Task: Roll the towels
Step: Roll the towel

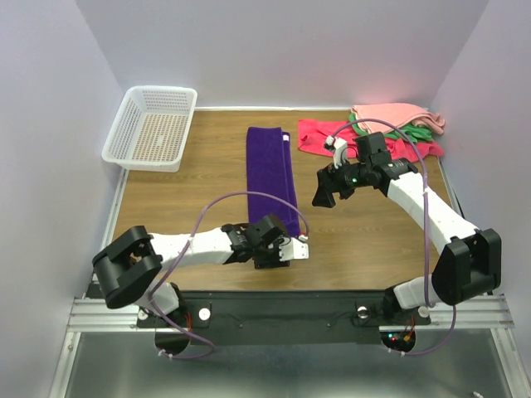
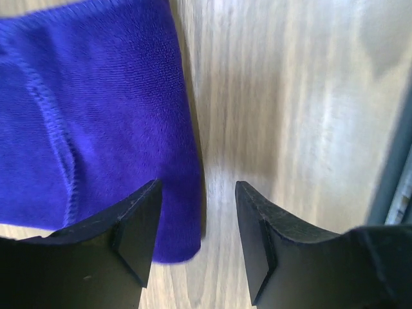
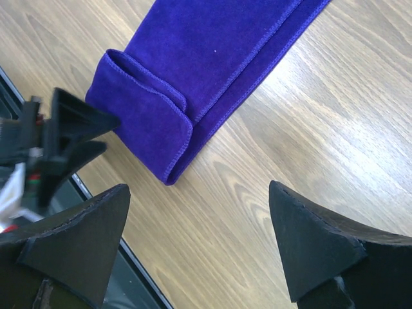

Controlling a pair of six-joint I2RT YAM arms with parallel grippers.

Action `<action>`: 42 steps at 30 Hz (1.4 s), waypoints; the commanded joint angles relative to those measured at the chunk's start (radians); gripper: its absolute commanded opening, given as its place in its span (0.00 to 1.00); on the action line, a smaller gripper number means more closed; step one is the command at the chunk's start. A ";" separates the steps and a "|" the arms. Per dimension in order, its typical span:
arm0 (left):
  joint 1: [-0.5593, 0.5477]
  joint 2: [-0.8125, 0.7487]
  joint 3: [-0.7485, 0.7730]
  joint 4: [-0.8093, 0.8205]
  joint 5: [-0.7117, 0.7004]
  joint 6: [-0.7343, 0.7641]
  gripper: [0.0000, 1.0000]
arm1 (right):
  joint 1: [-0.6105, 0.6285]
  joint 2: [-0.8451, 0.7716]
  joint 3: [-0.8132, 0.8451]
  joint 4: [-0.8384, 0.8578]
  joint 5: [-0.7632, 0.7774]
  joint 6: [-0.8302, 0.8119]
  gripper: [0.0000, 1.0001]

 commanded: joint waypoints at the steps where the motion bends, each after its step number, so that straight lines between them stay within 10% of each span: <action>1: -0.004 0.043 -0.016 0.093 -0.070 -0.014 0.60 | -0.007 -0.006 -0.007 0.030 0.001 -0.018 0.94; 9: -0.002 0.105 -0.025 0.136 -0.045 0.009 0.51 | -0.009 -0.015 -0.018 0.030 -0.010 -0.019 0.94; 17: 0.047 0.152 -0.012 0.071 0.078 0.065 0.00 | -0.012 -0.066 -0.049 0.030 -0.019 -0.060 0.88; 32: 0.290 0.410 0.497 -0.681 0.616 0.370 0.00 | -0.015 -0.181 -0.121 0.053 -0.043 -0.168 0.88; 42: 0.439 0.665 0.735 -0.898 0.725 0.475 0.00 | -0.001 -0.264 -0.155 0.051 -0.100 -0.281 0.73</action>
